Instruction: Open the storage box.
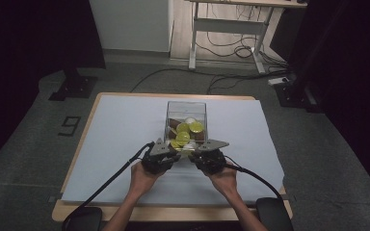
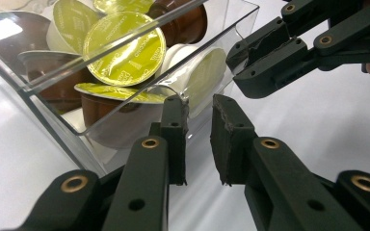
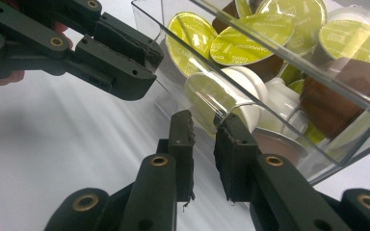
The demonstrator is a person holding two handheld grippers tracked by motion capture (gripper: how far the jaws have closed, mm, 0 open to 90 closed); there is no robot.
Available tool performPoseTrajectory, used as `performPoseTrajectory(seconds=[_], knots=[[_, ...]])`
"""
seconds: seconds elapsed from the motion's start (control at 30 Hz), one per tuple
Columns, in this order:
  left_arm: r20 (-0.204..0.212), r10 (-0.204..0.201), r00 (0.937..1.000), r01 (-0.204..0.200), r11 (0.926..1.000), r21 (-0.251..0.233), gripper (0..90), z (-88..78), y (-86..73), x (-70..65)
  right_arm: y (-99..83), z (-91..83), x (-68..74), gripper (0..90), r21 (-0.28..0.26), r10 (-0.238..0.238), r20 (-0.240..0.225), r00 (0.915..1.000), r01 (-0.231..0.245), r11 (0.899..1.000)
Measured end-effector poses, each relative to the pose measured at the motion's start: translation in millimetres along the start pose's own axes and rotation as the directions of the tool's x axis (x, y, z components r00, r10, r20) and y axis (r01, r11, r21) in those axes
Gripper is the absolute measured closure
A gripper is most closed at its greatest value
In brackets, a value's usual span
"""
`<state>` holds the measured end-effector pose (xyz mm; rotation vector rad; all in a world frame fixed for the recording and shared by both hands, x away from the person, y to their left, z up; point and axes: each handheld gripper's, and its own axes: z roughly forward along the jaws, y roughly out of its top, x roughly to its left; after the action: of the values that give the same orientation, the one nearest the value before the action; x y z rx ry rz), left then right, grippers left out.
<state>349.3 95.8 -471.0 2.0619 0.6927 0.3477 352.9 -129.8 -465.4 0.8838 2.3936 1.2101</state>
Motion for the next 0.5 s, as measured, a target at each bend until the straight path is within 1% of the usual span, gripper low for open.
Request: performPoseTrajectory(seconds=[0.17, 0.23, 0.33, 0.5], knots=[[-0.003, 0.007, 1.0000, -0.007, 1.0000, 0.004, 74.7, 0.0, -1.1, -4.3, -1.9, -1.6, 3.5, 76.6, 0.006, -0.011, 0.003, 0.9999, 0.011, 1.000], [-0.013, 0.010, 0.9999, -0.010, 0.9999, 0.007, 74.7, -1.0, -1.9, -7.7, -3.4, -2.6, 5.5, 76.6, 0.007, -0.012, 0.003, 0.9999, 0.012, 1.000], [-0.018, 0.006, 0.9998, -0.006, 1.0000, 0.003, 74.3, -1.8, -3.1, -10.0, -4.0, -3.7, 6.8, 76.6, 0.009, -0.007, 0.000, 1.0000, 0.007, 1.000], [-0.014, 0.003, 0.9999, -0.003, 1.0000, 0.001, 74.5, -4.7, -5.4, -14.1, -6.1, -6.7, 10.9, 76.6, 0.012, -0.009, -0.007, 0.9999, 0.009, 1.000]])
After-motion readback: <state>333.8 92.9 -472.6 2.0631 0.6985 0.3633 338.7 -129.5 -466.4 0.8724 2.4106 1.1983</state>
